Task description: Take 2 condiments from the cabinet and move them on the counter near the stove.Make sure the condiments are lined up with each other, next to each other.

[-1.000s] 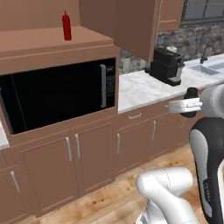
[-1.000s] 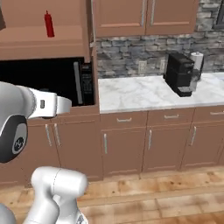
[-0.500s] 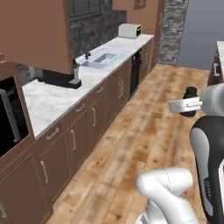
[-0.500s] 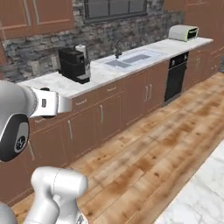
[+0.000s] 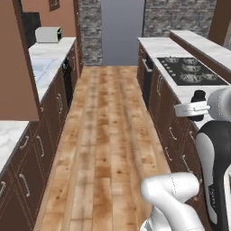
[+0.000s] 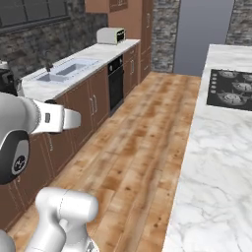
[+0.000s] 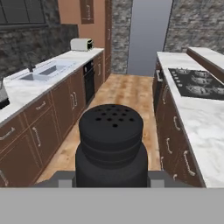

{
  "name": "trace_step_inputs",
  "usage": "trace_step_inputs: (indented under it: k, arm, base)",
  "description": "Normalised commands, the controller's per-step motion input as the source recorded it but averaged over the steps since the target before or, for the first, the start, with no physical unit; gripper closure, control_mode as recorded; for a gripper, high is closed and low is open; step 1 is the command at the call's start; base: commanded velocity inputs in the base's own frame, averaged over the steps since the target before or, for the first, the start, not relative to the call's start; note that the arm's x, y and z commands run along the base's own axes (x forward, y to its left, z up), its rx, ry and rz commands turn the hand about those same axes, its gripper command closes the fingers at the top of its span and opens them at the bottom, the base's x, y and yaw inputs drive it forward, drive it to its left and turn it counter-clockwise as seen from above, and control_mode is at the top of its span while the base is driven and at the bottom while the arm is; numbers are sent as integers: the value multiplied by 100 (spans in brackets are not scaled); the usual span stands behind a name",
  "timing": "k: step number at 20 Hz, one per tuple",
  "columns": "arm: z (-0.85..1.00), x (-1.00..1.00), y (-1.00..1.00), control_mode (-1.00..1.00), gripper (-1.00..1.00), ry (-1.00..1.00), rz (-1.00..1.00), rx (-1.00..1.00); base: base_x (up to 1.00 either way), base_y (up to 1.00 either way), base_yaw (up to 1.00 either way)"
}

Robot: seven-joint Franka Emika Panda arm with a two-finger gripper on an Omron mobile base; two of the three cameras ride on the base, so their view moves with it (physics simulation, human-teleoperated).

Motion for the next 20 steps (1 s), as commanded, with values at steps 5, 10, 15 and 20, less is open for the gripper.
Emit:
trace_step_inputs:
  k: [5, 10, 15, 20]
  arm:
    - [0, 0, 0, 100, 100, 0, 0, 0]
    - [0, 0, 0, 100, 100, 0, 0, 0]
    - [0, 0, 0, 100, 100, 0, 0, 0]
    - [0, 0, 0, 100, 100, 0, 0, 0]
  base:
    - [100, 72, -29]
    - [100, 53, -26]
    - [100, 42, -21]
    - [100, 36, -19]
